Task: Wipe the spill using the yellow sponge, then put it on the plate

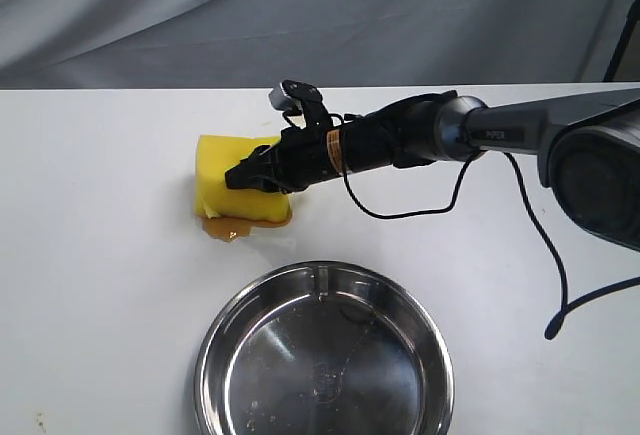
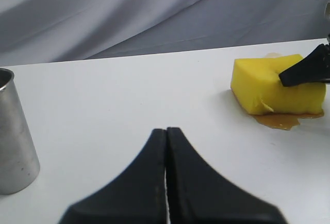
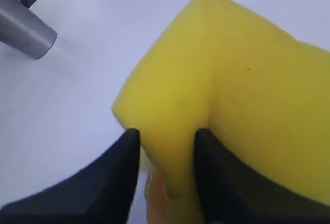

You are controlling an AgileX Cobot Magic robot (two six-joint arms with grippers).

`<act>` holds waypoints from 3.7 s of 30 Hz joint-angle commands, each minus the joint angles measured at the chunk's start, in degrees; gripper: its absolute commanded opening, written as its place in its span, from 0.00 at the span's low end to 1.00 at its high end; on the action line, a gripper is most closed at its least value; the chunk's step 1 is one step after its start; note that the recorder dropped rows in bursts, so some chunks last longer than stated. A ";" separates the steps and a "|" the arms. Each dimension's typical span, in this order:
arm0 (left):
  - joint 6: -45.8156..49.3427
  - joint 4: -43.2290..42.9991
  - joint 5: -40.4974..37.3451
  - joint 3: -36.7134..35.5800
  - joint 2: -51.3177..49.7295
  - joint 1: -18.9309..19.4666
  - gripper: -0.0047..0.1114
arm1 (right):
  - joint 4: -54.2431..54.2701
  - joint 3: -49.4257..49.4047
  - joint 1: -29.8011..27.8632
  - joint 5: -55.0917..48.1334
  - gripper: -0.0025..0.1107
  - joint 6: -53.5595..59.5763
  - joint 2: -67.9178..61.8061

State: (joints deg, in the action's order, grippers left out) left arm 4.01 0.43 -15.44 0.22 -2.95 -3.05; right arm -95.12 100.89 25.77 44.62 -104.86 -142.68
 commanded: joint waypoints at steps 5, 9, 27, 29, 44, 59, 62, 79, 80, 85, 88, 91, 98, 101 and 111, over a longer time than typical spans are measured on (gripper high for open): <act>-0.07 0.44 0.14 -0.22 0.25 -0.28 0.04 | -4.83 -1.12 0.01 -0.11 0.56 3.62 2.74; -0.07 0.44 0.14 -0.22 0.25 -0.28 0.04 | -4.83 -1.12 0.01 -0.11 0.56 4.59 5.18; -0.07 0.44 0.14 -0.22 0.25 -0.28 0.04 | -4.83 -1.12 0.24 -13.26 0.53 -2.44 9.20; -0.07 0.44 0.14 -0.22 0.25 -0.28 0.04 | -4.83 -1.12 0.24 -14.67 0.53 -2.26 9.20; -0.07 0.44 0.14 -0.22 0.25 -0.28 0.04 | -4.83 -8.49 -0.34 -20.37 0.53 2.47 9.11; -0.07 0.44 0.14 -0.22 0.25 -0.28 0.04 | -3.08 -8.12 1.17 -19.62 0.53 2.92 4.74; -0.07 0.44 0.14 -0.22 0.25 -0.28 0.04 | -3.28 -8.12 1.17 -18.92 0.47 3.52 3.83; -0.07 0.44 0.14 -0.22 0.25 -0.28 0.04 | 15.09 -8.12 1.17 -8.56 0.02 27.79 3.95; -0.07 0.44 0.14 -0.22 0.25 -0.28 0.04 | 18.06 -8.12 1.17 -7.86 0.02 30.20 4.10; -0.07 0.44 0.14 -0.22 0.25 -0.28 0.04 | 26.58 -8.12 1.17 -7.83 0.02 38.48 4.61; -0.07 0.44 0.14 -0.22 0.25 -0.28 0.04 | 28.33 -8.12 1.05 -7.83 0.02 42.16 4.61; -0.07 0.44 0.14 -0.22 0.25 -0.28 0.04 | 29.88 -8.12 1.05 -7.83 0.02 45.95 4.61; -0.07 0.44 0.14 -0.22 0.25 -0.28 0.04 | 36.60 -8.12 1.05 -8.51 0.02 54.94 4.61; -0.07 0.44 0.14 -0.22 0.25 -0.28 0.04 | 42.38 -8.12 1.05 -10.12 0.02 60.86 4.61; -0.07 0.44 0.14 -0.22 0.25 -0.28 0.04 | 51.58 -8.12 1.05 -17.33 0.02 78.97 4.49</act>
State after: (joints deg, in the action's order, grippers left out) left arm 4.01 0.43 -15.44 0.22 -2.95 -3.05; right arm -46.46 92.98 26.82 27.47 -30.38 -138.68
